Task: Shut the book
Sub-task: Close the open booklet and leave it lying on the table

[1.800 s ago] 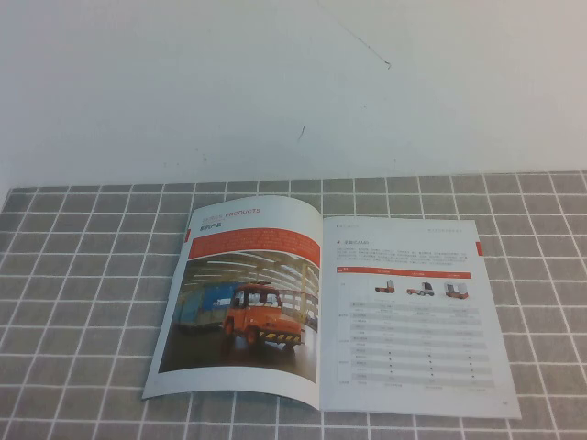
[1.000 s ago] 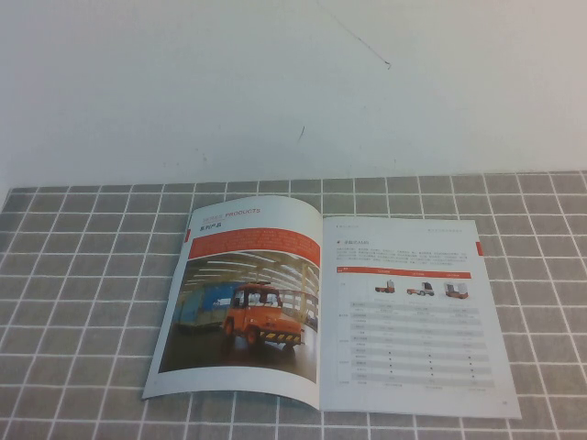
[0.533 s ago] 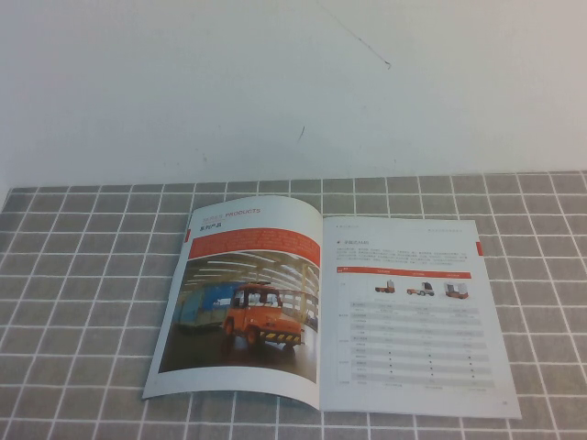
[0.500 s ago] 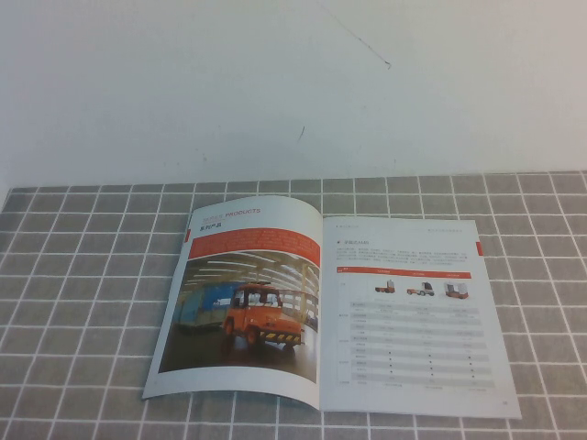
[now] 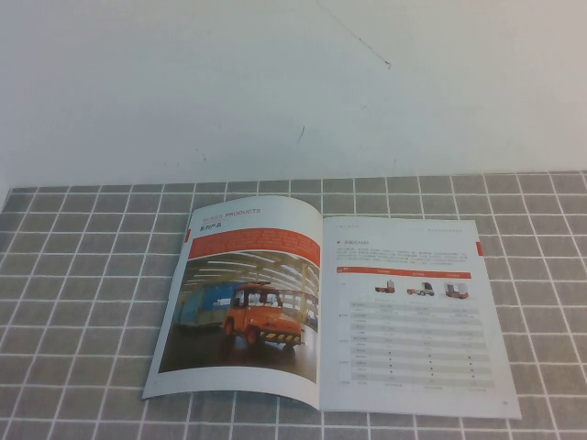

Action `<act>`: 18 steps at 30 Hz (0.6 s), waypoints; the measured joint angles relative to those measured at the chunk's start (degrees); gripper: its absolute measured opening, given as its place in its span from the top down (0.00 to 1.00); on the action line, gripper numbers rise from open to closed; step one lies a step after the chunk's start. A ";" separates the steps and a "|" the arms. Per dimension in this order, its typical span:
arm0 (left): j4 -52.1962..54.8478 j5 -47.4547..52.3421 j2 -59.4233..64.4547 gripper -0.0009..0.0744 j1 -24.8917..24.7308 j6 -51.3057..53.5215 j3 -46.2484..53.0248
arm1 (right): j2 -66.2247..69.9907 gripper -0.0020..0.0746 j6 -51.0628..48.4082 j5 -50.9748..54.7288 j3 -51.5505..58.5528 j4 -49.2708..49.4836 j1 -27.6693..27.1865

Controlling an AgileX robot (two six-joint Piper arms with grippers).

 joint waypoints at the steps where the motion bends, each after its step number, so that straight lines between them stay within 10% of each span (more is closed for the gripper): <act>1: 0.73 -4.03 0.00 0.99 0.00 0.44 0.00 | 0.00 0.98 0.00 -3.18 0.00 0.00 0.00; 18: 3.95 -24.72 -0.09 0.99 0.00 0.79 0.00 | 0.00 0.98 -1.02 -26.22 0.00 1.57 0.00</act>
